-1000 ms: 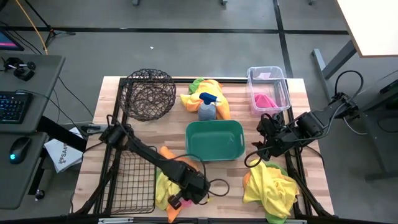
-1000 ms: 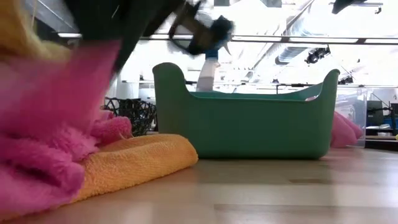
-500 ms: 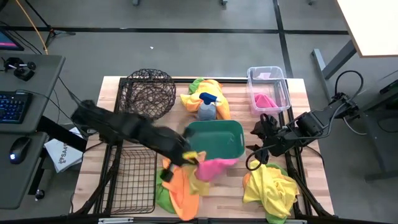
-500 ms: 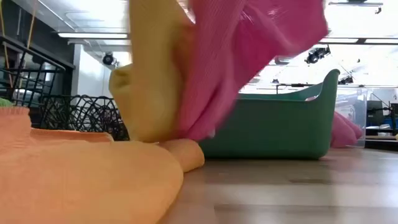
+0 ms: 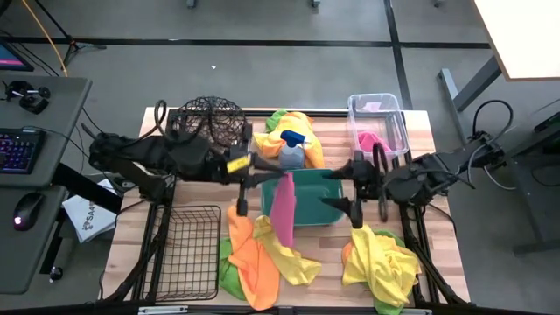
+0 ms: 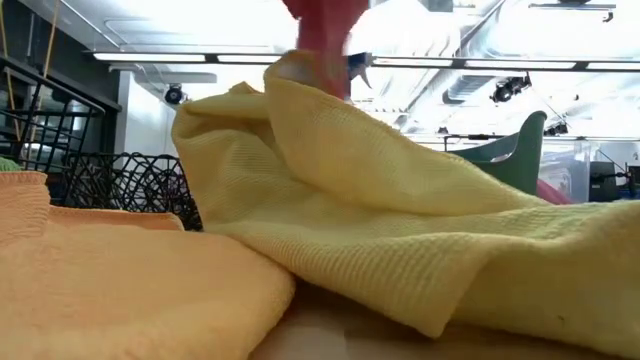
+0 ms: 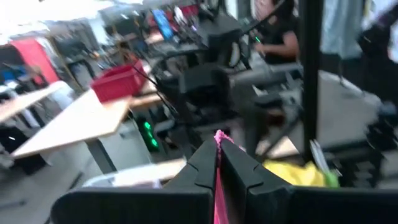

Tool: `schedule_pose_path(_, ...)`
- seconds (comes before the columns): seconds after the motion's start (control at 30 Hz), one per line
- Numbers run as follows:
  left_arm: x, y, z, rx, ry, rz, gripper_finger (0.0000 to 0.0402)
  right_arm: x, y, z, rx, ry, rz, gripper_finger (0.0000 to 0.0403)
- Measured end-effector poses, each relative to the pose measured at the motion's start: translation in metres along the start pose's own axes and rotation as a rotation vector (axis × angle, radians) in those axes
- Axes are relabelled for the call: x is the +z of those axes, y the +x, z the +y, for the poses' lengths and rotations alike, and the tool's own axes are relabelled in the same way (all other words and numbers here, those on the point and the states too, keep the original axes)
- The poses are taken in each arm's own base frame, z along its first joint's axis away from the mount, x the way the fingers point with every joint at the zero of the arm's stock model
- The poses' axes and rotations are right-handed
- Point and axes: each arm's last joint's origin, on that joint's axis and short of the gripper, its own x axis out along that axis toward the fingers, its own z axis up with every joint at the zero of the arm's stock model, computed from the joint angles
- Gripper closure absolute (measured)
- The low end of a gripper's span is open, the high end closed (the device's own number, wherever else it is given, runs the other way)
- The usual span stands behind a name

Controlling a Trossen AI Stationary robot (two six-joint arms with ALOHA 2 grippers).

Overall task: Sort microfiber towel by color & place in baskets
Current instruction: Put the pink towel into the transparent bin

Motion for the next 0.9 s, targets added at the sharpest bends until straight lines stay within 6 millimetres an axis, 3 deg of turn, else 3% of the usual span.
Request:
schedule_pose_path(0.23,0.008,0.015,0.021,0.137,-0.027,-0.144,0.0401,0.011,0.031,0.001,-0.108,-0.141,-0.15,0.01)
schedule_pose_path(0.47,0.002,0.023,0.027,0.331,0.05,-0.079,0.0401,0.01,0.058,0.006,-0.282,-0.159,-0.231,0.01)
schedule_pose_path(0.6,0.002,0.025,0.028,0.43,0.082,-0.06,0.0401,0.013,0.066,0.01,-0.294,-0.113,-0.297,0.01)
schedule_pose_path(0.9,0.01,0.031,0.028,0.435,0.056,-0.171,0.0401,0.012,0.083,0.012,-0.461,-0.123,-0.36,0.01)
